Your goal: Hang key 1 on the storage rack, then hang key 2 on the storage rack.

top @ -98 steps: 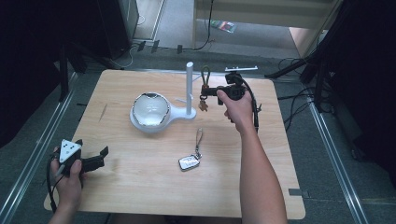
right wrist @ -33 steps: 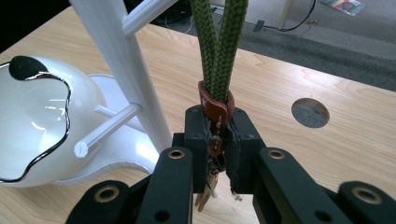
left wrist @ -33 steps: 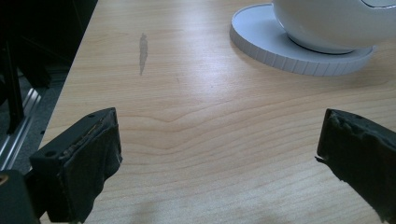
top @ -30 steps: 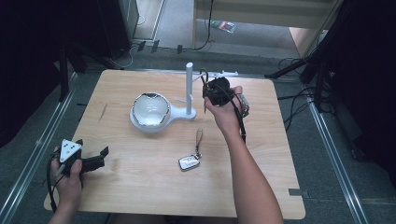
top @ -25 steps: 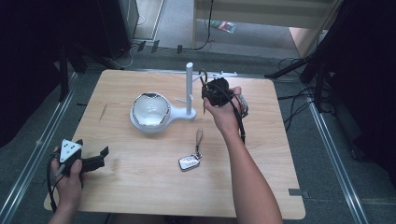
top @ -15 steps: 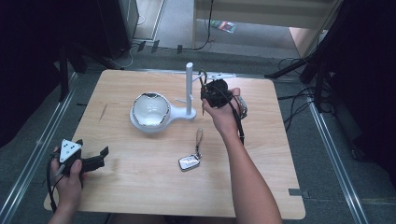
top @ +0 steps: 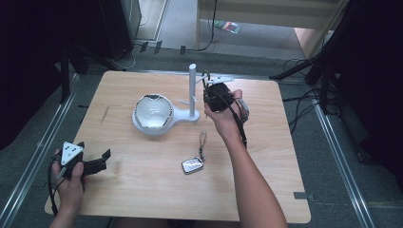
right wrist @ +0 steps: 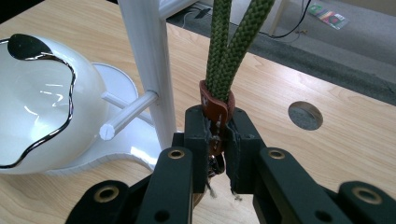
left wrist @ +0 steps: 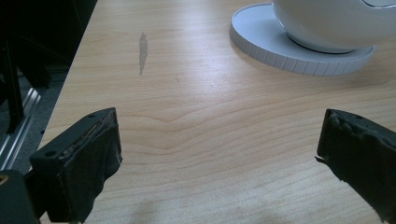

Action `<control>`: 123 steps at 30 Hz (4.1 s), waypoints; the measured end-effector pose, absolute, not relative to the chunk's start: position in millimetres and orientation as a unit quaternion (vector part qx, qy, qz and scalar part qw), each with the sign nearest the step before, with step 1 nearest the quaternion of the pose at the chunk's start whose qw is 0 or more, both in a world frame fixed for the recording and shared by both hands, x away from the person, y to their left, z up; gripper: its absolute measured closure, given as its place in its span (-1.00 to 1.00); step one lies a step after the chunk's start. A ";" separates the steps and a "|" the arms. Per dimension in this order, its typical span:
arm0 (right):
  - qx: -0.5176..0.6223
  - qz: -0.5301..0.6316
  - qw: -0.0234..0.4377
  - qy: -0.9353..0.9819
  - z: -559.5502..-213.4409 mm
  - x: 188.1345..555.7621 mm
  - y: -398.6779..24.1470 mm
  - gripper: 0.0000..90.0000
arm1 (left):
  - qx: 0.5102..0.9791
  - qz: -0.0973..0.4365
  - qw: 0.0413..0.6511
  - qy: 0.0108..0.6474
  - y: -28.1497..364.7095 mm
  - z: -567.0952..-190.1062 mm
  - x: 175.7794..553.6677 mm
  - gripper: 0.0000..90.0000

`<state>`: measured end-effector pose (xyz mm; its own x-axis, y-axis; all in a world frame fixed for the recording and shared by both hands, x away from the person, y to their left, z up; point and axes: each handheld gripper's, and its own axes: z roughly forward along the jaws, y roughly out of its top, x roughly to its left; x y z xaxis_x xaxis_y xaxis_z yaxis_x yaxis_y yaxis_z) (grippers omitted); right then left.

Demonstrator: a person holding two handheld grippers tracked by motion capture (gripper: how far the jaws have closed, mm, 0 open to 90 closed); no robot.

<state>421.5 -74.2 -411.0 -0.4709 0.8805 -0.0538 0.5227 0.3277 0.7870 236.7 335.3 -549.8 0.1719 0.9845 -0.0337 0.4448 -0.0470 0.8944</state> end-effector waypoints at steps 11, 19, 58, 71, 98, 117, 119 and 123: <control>0.435 0.350 0.273 0.783 -411.3 418.2 -69.4 0.81 | 0.645 0.327 0.412 0.554 335.3 -549.9 237.0 -1.00; 0.418 0.340 0.298 0.788 -412.0 416.2 -67.0 0.81 | 0.645 0.326 0.412 0.555 335.4 -549.9 237.0 -1.00; 0.440 0.349 0.219 0.798 -426.5 413.9 -82.5 0.26 | 0.648 0.328 0.409 0.553 335.1 -549.9 237.2 -1.00; 0.487 0.311 0.167 0.799 -431.9 409.3 -89.7 0.21 | 0.648 0.327 0.408 0.553 334.7 -549.9 237.5 -1.00; 0.537 0.209 0.100 0.811 -442.0 403.7 -77.2 0.33 | 0.647 0.325 0.410 0.554 334.9 -550.0 238.0 -1.00; 0.543 0.155 0.051 0.824 -452.8 398.7 -67.6 0.42 | 0.645 0.323 0.413 0.556 335.3 -549.9 238.3 -1.00; 0.544 0.147 0.045 0.825 -454.6 398.5 -66.2 0.41 | 0.645 0.323 0.412 0.556 335.3 -549.9 238.4 -1.00; 0.543 0.138 0.041 0.827 -457.0 398.3 -64.4 0.40 | 0.645 0.323 0.413 0.557 335.6 -549.9 238.3 -1.00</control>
